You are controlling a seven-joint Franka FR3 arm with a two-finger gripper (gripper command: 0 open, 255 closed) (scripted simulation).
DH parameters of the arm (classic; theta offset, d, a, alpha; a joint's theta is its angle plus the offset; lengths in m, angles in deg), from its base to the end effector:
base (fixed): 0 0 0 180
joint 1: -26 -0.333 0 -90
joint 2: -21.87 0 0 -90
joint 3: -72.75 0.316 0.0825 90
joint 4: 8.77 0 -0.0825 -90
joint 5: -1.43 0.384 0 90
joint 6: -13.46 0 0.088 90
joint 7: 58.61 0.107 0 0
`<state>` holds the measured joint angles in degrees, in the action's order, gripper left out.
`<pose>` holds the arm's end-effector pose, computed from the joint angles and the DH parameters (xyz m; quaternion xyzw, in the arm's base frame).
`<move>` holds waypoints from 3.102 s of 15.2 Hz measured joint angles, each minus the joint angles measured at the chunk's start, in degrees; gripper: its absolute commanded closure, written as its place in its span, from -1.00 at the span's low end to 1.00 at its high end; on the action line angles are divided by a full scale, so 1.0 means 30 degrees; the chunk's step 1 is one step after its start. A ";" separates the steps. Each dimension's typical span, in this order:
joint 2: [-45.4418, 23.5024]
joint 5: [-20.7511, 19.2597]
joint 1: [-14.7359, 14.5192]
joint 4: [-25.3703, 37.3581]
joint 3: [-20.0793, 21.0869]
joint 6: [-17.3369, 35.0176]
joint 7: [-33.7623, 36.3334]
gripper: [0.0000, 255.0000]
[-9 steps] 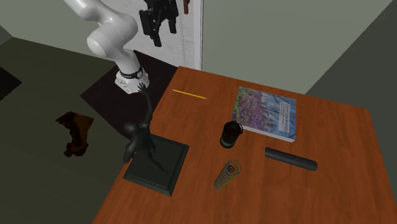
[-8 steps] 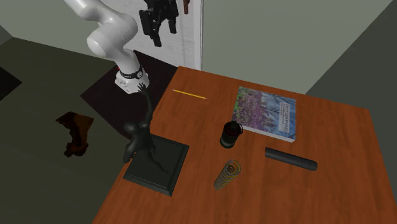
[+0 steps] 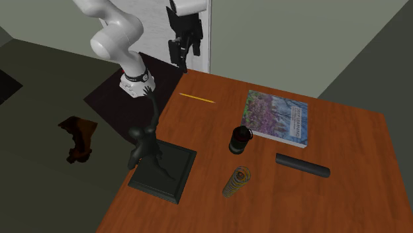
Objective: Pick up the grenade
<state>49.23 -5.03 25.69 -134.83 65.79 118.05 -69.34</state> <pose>0.4149 -0.0656 0.5760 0.9970 0.0523 0.0456 0.0343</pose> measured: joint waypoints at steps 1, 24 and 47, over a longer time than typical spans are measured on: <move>-0.0712 0.0068 -0.0028 0.0314 -0.0155 0.0322 -0.0203 -1.00; -1.6679 0.3581 0.0847 1.2905 -0.1423 0.1726 -0.4765 -1.00; -1.6581 0.3562 0.0889 1.3341 -0.1448 0.1197 -0.4799 1.00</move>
<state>-0.51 5.66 28.36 -94.80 61.45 121.65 -83.74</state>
